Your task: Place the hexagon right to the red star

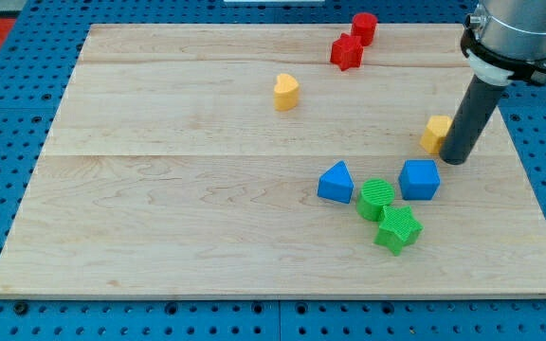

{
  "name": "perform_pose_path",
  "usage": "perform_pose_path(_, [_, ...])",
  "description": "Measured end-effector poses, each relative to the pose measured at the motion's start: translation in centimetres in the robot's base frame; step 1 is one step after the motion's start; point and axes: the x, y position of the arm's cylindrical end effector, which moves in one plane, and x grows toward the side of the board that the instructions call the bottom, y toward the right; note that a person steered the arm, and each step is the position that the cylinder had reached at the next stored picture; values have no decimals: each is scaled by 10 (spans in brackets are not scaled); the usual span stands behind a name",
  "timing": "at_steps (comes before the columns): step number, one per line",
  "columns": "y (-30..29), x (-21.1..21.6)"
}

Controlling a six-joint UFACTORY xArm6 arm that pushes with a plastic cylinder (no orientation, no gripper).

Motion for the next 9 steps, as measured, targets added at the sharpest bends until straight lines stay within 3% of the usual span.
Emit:
perform_pose_path(2, [-52,-83])
perform_pose_path(4, [-41,-66])
perform_pose_path(7, [-32,-150])
perform_pose_path(8, [-39,-120])
perform_pose_path(9, [-5,-140])
